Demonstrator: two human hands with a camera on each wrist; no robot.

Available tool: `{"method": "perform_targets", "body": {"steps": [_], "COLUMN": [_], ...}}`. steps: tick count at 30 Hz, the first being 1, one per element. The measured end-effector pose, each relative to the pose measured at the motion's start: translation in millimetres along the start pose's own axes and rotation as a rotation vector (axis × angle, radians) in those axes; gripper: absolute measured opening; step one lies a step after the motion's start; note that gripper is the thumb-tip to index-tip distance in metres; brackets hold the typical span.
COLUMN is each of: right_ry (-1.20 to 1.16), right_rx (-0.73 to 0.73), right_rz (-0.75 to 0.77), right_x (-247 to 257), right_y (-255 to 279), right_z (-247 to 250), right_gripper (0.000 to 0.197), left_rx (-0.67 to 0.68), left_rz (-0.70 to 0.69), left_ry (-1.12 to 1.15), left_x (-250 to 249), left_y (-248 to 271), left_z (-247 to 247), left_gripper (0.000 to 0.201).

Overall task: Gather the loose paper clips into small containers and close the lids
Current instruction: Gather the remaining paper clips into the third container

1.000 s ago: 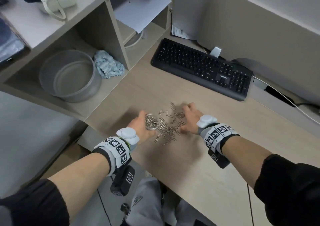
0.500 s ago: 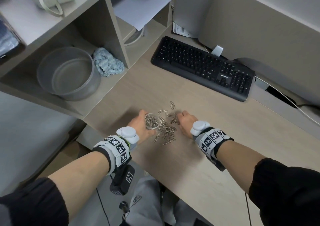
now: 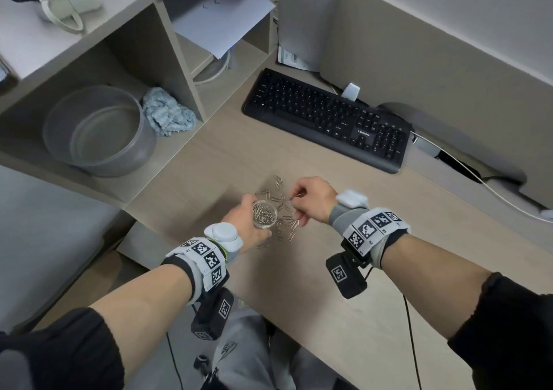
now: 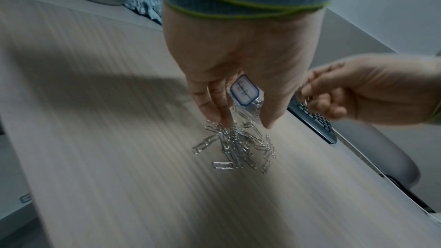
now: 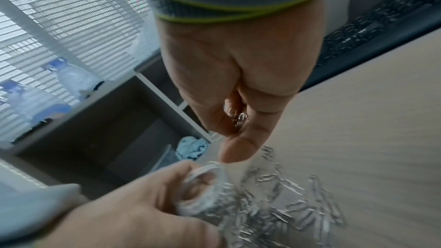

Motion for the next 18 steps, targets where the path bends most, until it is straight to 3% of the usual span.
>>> {"method": "perform_targets", "body": {"steps": [5, 10, 14, 18], "right_ry": [0.134, 0.327, 0.235, 0.137], "right_rx": [0.050, 0.055, 0.060, -0.003], "right_rz": [0.142, 0.288, 0.291, 0.234], "right_x": [24.0, 28.6, 25.0, 17.1], "right_y": [16.8, 20.1, 15.1, -5.8], "right_z": [-7.1, -12.3, -11.8, -9.9], "right_gripper": [0.022, 0.019, 0.022, 0.024], "left_rx": [0.005, -0.014, -0.053, -0.050], "left_rz": [-0.048, -0.044, -0.041, -0.023], "left_ry": [0.011, -0.001, 0.003, 0.021], "left_x": [-20.9, -27.3, -21.8, -9.5], "left_y": [4.1, 7.7, 8.1, 6.9], "left_z": [-5.8, -1.3, 1.6, 8.2], "left_gripper": [0.074, 0.059, 0.055, 0.068]}}
Point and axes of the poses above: each hand's wrist, its own y-axis away from the middle knuckle, its own z-axis out of the back of the hand, x = y × z, the point moved 1 cm from there along -y, towards the middle knuckle, and after that the axes turned 5 degrees about -x, right-handed, at the moved point
